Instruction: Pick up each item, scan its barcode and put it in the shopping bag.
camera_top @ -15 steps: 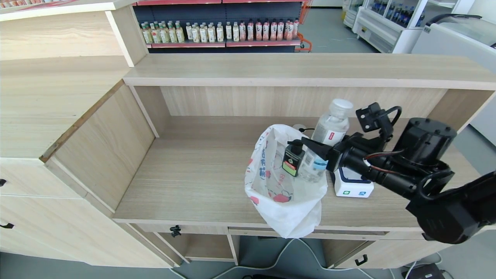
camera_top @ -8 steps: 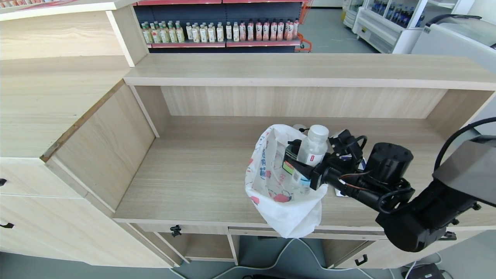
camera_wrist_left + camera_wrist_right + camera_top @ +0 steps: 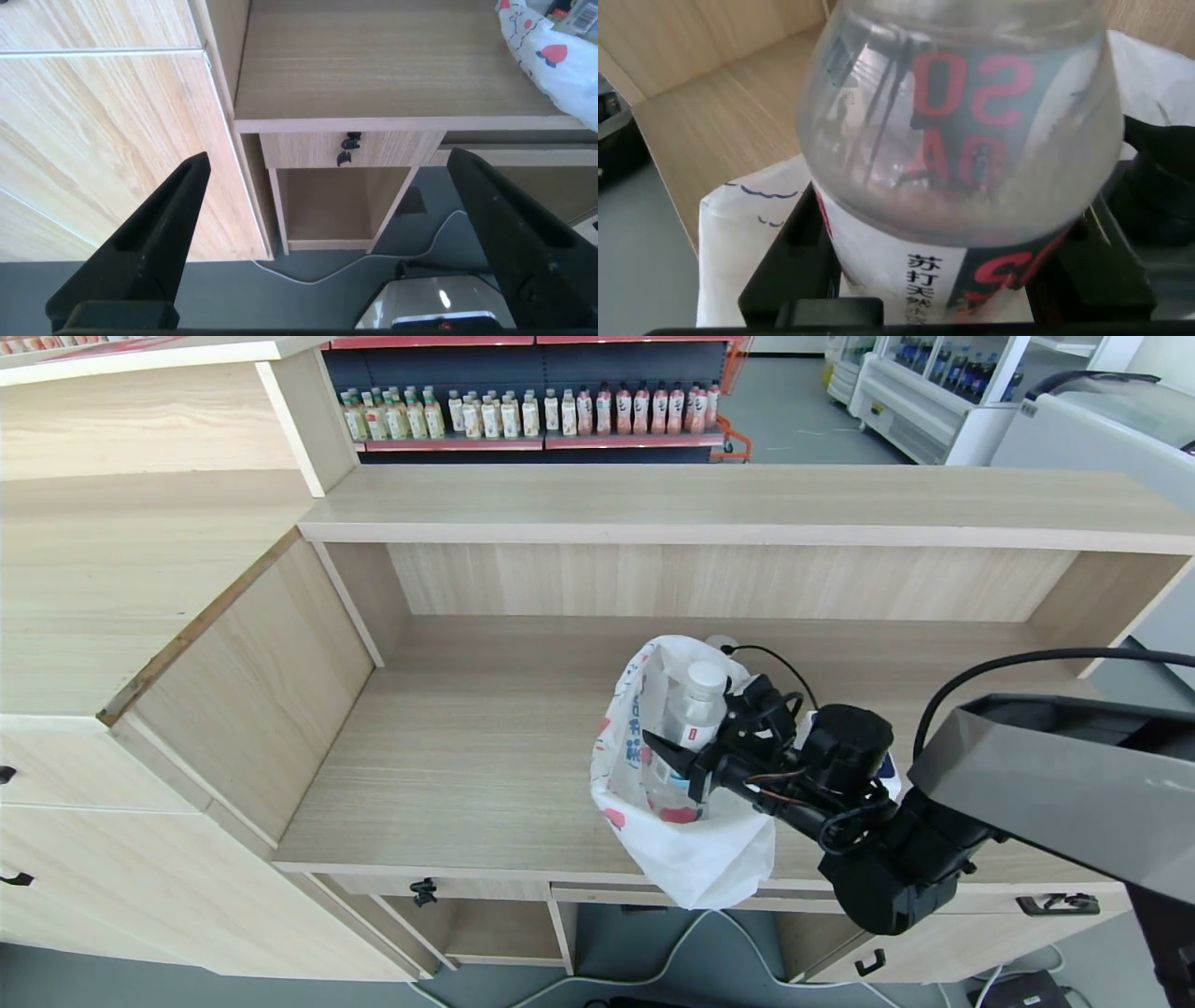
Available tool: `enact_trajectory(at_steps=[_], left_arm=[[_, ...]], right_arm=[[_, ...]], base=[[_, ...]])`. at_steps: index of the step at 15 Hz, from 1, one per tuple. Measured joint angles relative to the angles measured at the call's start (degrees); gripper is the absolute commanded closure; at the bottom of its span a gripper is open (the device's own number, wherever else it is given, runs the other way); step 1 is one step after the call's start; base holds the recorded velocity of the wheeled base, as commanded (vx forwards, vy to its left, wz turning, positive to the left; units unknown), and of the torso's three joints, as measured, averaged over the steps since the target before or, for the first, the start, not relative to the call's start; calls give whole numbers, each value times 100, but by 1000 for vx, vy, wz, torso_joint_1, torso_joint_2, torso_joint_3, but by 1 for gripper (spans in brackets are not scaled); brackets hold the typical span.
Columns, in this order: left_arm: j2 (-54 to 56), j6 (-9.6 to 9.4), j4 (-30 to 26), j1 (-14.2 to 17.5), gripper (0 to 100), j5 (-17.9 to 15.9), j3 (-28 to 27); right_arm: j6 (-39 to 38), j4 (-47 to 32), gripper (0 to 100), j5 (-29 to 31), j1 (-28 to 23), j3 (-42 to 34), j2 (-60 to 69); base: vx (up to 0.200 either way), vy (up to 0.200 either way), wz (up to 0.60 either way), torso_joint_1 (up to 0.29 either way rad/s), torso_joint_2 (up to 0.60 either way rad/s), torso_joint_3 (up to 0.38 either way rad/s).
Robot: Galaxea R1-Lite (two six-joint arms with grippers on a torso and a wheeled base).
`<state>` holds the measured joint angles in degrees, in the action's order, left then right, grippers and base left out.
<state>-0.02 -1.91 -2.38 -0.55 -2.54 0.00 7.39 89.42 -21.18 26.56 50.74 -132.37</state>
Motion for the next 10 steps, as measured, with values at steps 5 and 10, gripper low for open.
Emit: enact_trajectory(at_steps=[5, 10], left_arm=[[0, -2, 2, 2, 0, -2, 0], [0, -2, 0, 2, 0, -2, 0]], right_arm=[[63, -51, 100, -9, 74, 384, -468], [218, -51, 0, -4, 63, 319, -556]], base=[[0, 0, 0, 0, 0, 0], [0, 0, 0, 0, 0, 0]])
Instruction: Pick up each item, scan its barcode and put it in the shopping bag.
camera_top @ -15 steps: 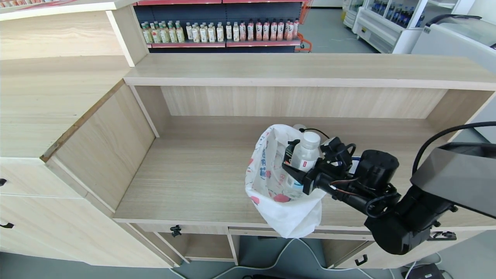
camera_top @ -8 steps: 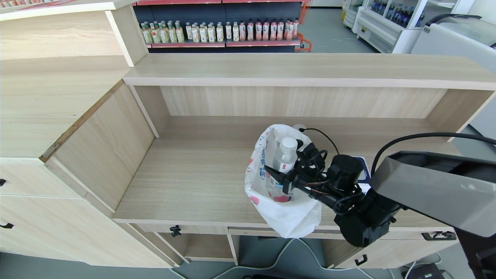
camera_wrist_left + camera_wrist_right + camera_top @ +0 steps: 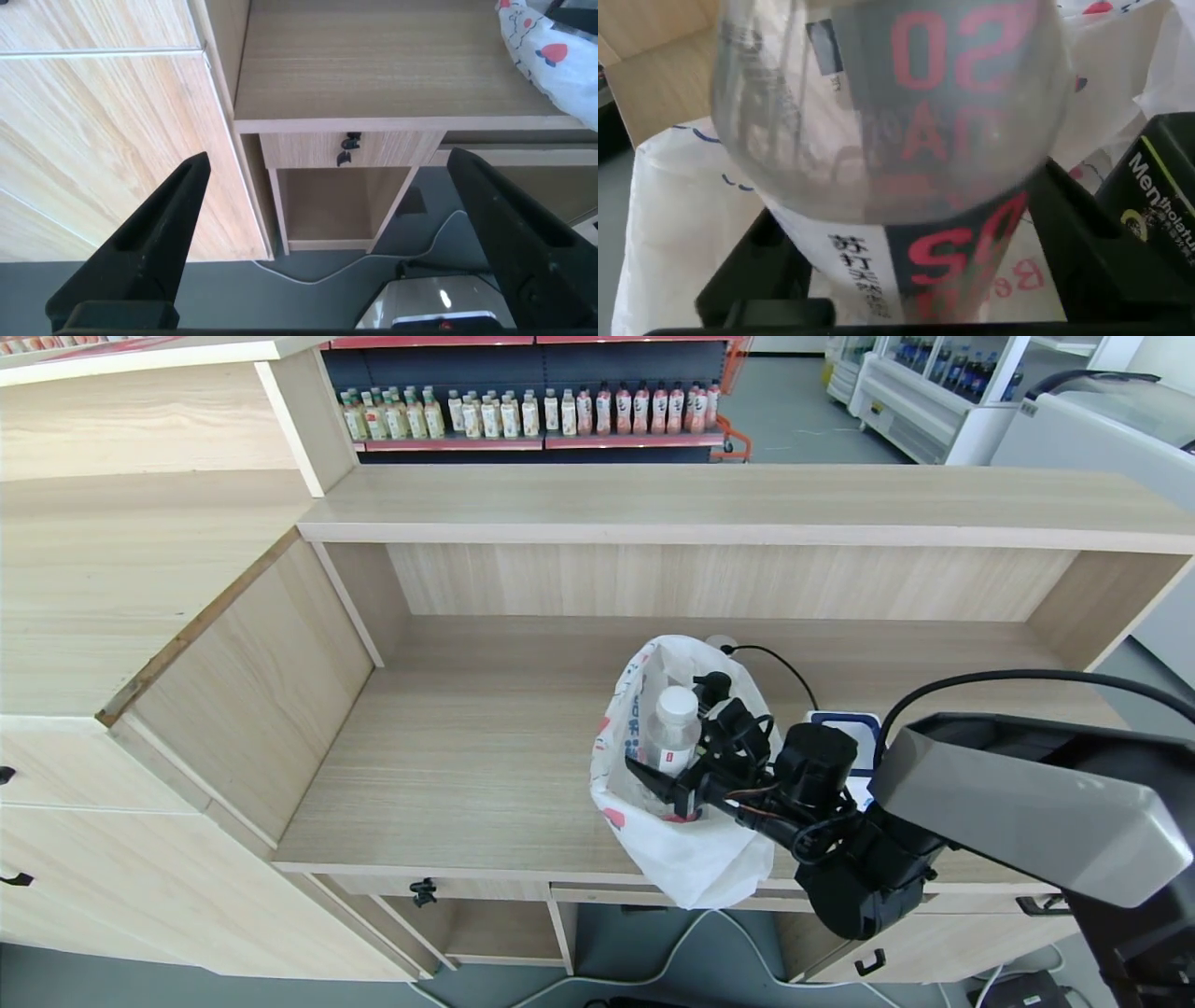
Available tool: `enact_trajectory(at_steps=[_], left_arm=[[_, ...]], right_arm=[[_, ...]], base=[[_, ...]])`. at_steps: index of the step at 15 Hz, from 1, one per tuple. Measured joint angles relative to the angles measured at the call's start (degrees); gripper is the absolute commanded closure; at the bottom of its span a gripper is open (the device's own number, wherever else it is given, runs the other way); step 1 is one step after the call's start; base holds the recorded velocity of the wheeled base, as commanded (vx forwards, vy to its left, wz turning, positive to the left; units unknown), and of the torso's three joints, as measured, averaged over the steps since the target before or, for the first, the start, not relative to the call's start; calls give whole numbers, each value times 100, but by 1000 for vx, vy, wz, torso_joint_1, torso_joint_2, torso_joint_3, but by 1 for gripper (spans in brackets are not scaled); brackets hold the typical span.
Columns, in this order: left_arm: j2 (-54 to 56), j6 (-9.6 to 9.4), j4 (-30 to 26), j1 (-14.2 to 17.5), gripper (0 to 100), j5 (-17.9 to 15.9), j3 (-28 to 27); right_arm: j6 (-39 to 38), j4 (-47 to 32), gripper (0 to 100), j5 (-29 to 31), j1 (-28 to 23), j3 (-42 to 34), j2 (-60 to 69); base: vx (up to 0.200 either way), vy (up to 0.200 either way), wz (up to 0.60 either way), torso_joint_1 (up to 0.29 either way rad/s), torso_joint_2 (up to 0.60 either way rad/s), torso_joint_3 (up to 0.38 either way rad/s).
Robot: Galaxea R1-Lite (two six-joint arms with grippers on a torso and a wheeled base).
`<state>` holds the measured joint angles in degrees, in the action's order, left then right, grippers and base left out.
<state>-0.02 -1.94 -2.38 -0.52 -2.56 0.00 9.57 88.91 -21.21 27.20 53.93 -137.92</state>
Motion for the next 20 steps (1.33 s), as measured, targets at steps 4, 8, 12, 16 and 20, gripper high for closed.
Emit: enact_trajectory(at_steps=[4, 8, 12, 16, 20], left_arm=[[0, 0, 2, 0, 0, 5, 0], [0, 0, 2, 0, 0, 2, 0], [0, 0, 2, 0, 0, 5, 0], [0, 0, 0, 0, 0, 0, 0], [0, 0, 0, 0, 0, 2, 0]], right_arm=[[-115, -50, 0, 2, -7, -62, 236], [-246, -606, 0, -5, -27, -302, 1161], [-210, -1325, 0, -145, -140, -1161, 2916], [-244, -2486, 0, 855, -492, -2263, 4815], [-325, -3290, 0, 2183, -1020, -3663, 6437]], base=[[0, 0, 0, 0, 0, 0], [0, 0, 0, 0, 0, 0], [0, 0, 0, 0, 0, 0], [0, 0, 0, 0, 0, 0], [0, 0, 0, 0, 0, 0]])
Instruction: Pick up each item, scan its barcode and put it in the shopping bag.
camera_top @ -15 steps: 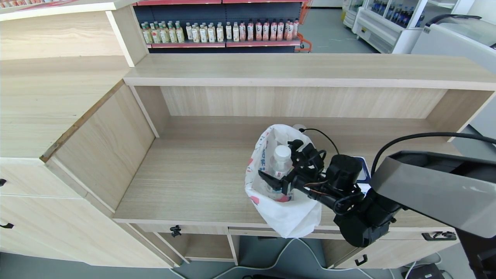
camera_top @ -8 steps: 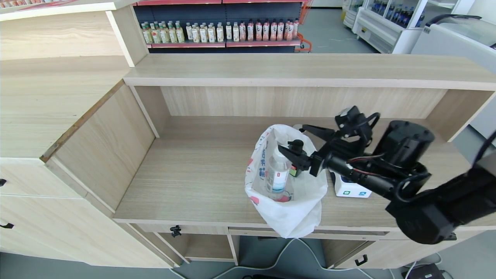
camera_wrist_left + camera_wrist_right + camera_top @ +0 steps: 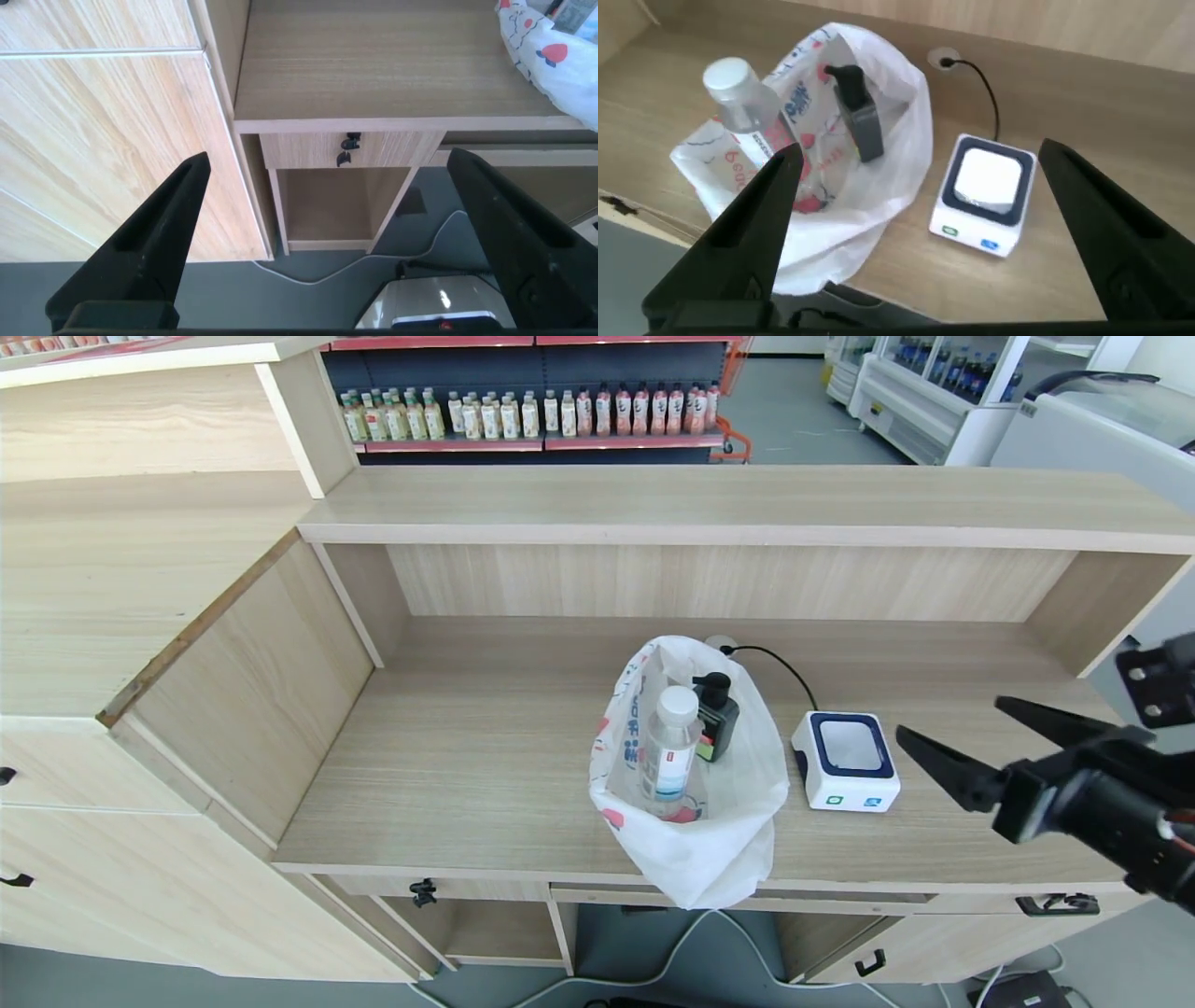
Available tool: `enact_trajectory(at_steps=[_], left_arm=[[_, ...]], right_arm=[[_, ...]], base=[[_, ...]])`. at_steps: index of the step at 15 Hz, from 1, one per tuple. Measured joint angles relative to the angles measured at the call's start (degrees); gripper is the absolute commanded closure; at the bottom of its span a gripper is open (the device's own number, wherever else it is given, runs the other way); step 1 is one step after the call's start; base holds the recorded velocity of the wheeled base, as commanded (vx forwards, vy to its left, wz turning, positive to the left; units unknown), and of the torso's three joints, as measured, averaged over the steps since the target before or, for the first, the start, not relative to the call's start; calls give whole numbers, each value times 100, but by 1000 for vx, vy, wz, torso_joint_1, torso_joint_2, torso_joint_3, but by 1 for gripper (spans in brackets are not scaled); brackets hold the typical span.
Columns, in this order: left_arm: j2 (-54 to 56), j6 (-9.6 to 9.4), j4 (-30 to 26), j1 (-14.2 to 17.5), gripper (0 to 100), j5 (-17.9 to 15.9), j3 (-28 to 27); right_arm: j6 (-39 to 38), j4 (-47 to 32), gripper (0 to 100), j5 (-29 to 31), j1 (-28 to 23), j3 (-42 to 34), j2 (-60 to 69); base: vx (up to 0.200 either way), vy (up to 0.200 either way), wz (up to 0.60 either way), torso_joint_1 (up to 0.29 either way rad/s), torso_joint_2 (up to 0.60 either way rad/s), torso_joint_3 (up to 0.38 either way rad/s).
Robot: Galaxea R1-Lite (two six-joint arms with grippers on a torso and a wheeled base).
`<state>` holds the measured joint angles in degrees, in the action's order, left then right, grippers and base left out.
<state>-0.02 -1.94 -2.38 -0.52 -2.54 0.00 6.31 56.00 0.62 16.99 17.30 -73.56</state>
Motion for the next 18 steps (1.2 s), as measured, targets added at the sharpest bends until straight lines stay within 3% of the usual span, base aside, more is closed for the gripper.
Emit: enact_trajectory(at_steps=[3, 5, 10, 13, 18], left_arm=[[0, 2, 2, 0, 0, 0, 0], [0, 0, 0, 0, 0, 0, 0], [0, 2, 0, 0, 0, 0, 0], [0, 0, 0, 0, 0, 0, 0], [0, 2, 2, 0, 0, -2, 0]], right_arm=[[-88, -369, 0, 208, -233, -855, 1080], [-145, -1019, 0, 172, -350, -1262, 1920], [-241, -3688, 0, 116, -613, -1648, 4612], [-375, -5165, 0, -40, -1181, -1712, 6094], [-341, -5508, 0, -223, -1690, -1727, 7177]], base=[[0, 0, 0, 0, 0, 0], [0, 0, 0, 0, 0, 0], [0, 0, 0, 0, 0, 0], [0, 0, 0, 0, 0, 0], [0, 0, 0, 0, 0, 0]])
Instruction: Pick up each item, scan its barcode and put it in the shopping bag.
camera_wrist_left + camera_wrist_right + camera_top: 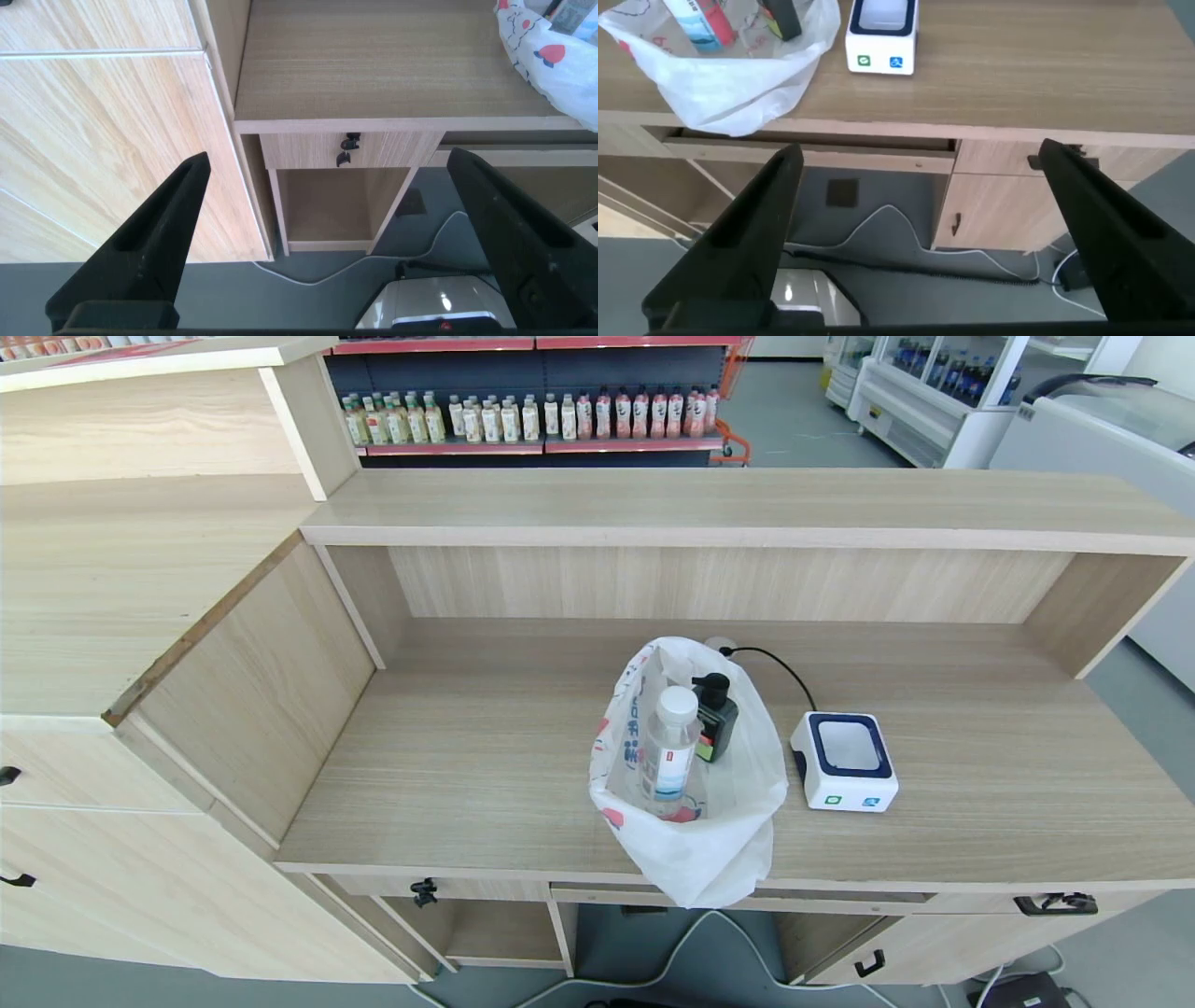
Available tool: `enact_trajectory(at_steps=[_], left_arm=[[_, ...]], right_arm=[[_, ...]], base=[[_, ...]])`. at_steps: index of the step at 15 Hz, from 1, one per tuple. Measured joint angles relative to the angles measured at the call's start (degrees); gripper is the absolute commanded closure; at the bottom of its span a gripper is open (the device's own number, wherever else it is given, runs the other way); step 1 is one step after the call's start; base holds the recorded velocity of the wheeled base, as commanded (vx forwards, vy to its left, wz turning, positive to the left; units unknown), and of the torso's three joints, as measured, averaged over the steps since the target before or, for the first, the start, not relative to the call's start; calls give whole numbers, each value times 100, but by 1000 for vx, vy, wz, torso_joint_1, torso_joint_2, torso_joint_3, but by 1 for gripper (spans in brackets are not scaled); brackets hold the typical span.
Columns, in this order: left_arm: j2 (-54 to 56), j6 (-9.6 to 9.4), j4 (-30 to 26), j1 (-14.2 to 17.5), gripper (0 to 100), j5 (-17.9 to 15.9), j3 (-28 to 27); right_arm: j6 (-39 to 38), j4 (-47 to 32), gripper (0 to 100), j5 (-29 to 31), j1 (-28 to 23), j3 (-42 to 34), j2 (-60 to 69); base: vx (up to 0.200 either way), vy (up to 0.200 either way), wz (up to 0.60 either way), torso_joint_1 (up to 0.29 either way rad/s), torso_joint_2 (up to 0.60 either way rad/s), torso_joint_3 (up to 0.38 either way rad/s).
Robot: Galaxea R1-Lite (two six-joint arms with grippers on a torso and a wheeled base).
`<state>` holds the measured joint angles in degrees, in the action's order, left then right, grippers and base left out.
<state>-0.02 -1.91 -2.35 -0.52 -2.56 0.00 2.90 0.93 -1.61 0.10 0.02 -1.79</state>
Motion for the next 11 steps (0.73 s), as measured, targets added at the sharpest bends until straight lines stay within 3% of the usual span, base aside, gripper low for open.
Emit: enact_trajectory(at_steps=[11], left_arm=[[0, -2, -2, 0, 0, 2, 0]], right_arm=[[-66, -17, 0, 9, -26, -2, 201]], base=[[0, 0, 0, 0, 0, 0]])
